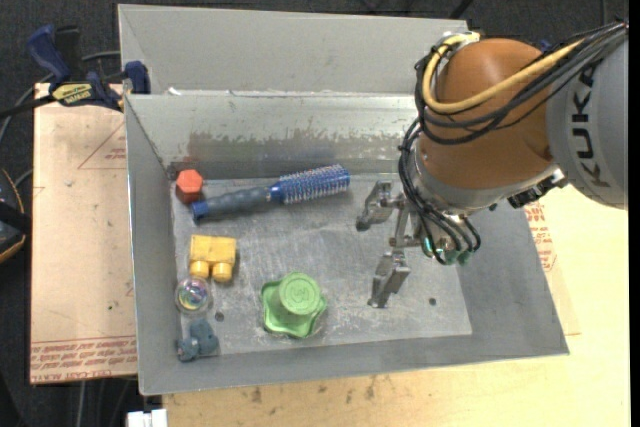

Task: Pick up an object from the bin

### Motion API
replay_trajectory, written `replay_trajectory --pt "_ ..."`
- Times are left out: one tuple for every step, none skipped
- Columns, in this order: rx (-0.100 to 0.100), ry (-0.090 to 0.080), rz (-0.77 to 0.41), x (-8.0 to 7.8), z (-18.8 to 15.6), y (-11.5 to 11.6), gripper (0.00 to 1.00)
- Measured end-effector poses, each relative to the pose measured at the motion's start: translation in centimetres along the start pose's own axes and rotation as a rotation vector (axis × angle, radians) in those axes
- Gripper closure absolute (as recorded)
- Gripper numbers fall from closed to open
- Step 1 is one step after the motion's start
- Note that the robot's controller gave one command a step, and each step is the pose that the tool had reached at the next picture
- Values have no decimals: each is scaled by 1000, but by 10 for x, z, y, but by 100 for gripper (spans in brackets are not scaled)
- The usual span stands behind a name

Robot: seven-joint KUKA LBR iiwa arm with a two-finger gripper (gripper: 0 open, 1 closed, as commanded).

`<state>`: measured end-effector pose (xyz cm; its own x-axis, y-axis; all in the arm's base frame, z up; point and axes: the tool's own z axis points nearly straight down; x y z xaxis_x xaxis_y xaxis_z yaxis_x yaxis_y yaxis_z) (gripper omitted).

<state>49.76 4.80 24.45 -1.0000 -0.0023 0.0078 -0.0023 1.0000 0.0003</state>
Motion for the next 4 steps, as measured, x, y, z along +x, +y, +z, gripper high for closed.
replay_trajectory --pt "0 2 -57 20 91 35 0" --pt "-3 -16 -131 4 165 85 0" --pt "-1 -9 -7 10 142 65 0" --pt "-7 -24 43 6 168 58 0"
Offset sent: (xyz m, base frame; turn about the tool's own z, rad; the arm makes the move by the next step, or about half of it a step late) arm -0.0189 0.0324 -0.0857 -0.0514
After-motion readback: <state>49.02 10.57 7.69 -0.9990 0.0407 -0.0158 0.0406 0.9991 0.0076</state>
